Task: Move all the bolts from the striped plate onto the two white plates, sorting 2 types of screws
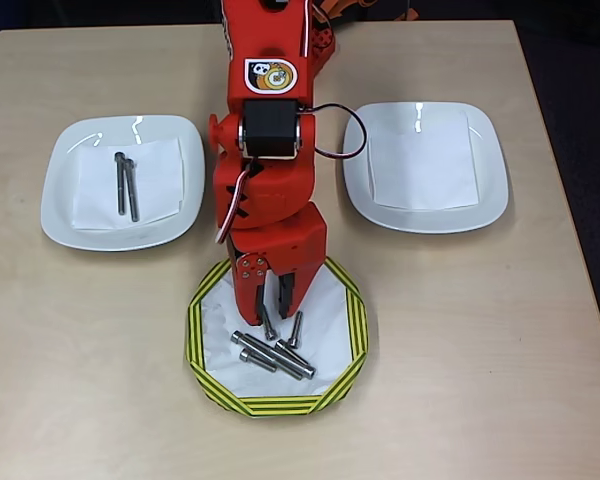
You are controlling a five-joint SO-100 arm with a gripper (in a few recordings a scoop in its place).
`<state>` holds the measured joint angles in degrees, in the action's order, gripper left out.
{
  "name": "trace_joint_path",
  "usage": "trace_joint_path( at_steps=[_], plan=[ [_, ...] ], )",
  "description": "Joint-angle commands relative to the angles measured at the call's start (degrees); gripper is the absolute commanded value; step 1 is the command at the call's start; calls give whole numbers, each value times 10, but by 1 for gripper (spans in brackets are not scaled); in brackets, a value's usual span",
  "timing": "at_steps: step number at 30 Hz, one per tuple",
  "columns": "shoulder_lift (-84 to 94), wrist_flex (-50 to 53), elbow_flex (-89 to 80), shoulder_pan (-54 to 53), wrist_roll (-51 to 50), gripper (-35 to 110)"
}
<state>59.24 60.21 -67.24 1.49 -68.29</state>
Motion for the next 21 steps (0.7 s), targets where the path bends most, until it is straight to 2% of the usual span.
trace_joint_path(
  at_steps=[1, 21],
  plan=[
    [17, -4, 14, 4, -13, 8],
    [-12, -45, -22, -23, 0, 6]
  ],
)
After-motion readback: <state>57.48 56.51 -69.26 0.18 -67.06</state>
